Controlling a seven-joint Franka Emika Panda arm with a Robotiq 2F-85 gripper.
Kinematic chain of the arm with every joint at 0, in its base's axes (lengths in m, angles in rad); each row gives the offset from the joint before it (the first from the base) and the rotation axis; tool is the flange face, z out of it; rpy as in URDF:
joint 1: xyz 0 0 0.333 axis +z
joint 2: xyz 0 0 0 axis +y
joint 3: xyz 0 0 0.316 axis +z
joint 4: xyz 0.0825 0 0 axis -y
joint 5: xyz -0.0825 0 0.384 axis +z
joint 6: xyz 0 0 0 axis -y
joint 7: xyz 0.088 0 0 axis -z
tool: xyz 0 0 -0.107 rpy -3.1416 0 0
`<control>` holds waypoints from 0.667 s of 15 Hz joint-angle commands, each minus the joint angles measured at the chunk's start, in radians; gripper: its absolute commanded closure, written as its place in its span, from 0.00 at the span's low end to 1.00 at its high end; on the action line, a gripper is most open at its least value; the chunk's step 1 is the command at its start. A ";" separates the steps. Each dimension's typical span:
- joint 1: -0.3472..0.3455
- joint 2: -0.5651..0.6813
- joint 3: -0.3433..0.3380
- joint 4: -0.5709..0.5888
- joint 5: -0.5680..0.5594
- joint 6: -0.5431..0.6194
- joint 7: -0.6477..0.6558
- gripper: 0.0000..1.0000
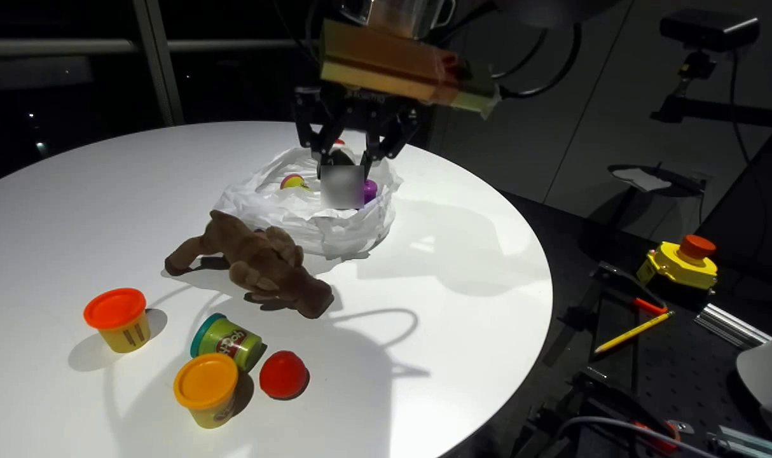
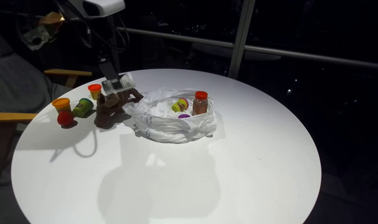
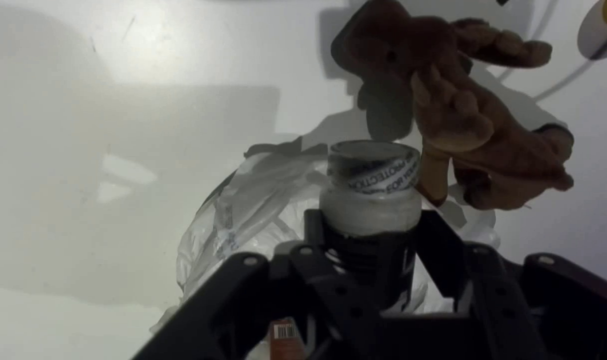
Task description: Put the objects in the plastic
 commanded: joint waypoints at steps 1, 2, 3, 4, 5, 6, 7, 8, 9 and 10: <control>-0.098 0.069 0.047 0.094 -0.053 -0.013 -0.018 0.75; -0.114 0.099 0.053 0.116 -0.052 -0.012 -0.030 0.75; -0.123 0.132 0.050 0.138 -0.066 0.004 -0.028 0.75; -0.127 0.168 0.041 0.164 -0.087 0.020 -0.031 0.75; -0.122 0.202 0.025 0.192 -0.114 0.021 -0.029 0.75; -0.114 0.233 0.007 0.221 -0.144 0.024 -0.031 0.75; -0.107 0.264 -0.010 0.248 -0.168 0.029 -0.033 0.75; -0.093 0.291 -0.036 0.276 -0.204 0.032 -0.026 0.75; -0.081 0.317 -0.059 0.305 -0.234 0.031 -0.021 0.75; -0.074 0.337 -0.076 0.326 -0.255 0.033 -0.020 0.75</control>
